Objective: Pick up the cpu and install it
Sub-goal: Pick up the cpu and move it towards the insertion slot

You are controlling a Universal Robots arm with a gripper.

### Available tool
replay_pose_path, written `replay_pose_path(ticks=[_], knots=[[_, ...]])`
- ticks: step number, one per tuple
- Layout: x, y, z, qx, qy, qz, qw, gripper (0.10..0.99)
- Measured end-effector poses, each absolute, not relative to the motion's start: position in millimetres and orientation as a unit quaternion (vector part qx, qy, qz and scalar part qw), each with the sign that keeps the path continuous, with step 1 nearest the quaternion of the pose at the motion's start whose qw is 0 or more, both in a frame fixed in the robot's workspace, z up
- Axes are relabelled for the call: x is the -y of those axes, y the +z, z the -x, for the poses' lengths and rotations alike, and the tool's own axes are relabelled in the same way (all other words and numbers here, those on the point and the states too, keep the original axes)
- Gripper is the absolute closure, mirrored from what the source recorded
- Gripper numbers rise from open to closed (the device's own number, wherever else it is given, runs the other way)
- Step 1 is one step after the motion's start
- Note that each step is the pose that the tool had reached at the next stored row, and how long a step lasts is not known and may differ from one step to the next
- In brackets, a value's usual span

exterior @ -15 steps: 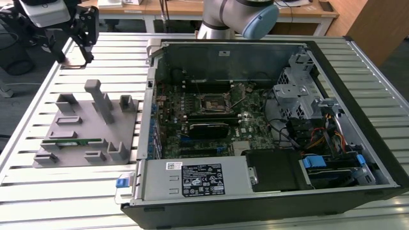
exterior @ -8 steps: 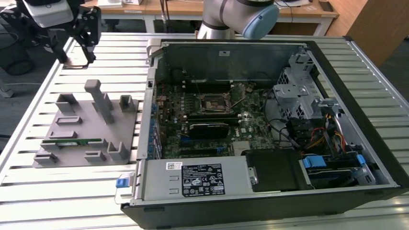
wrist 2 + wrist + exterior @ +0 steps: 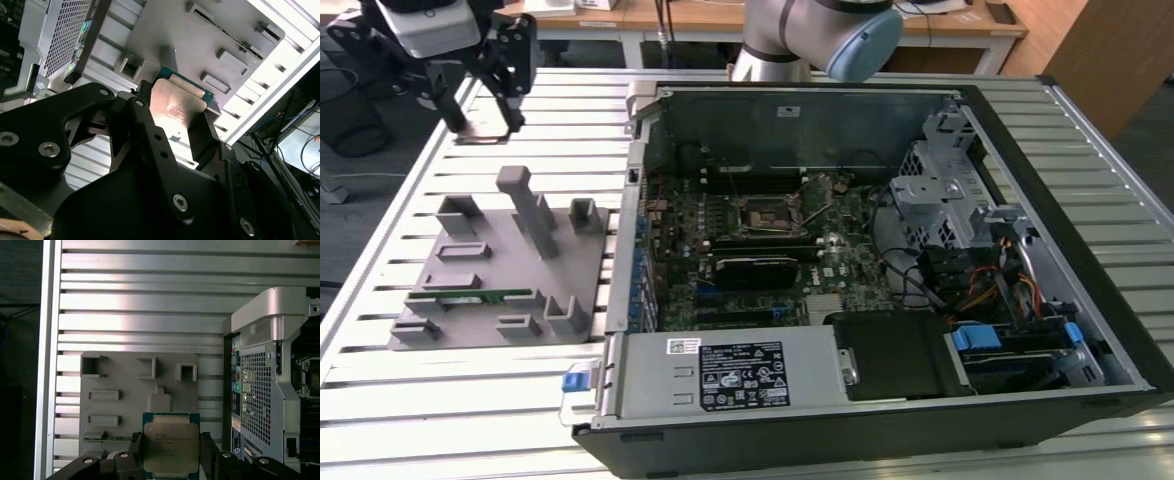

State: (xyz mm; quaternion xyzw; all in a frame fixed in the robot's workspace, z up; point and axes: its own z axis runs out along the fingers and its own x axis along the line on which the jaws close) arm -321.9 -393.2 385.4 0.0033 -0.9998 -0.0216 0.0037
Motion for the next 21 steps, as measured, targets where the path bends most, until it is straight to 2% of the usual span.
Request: replay_pose_path(ticks=[21], knots=[[393.2, 384.7, 304.6, 1.000, -0.022, -0.003, 0.004, 0.545]])
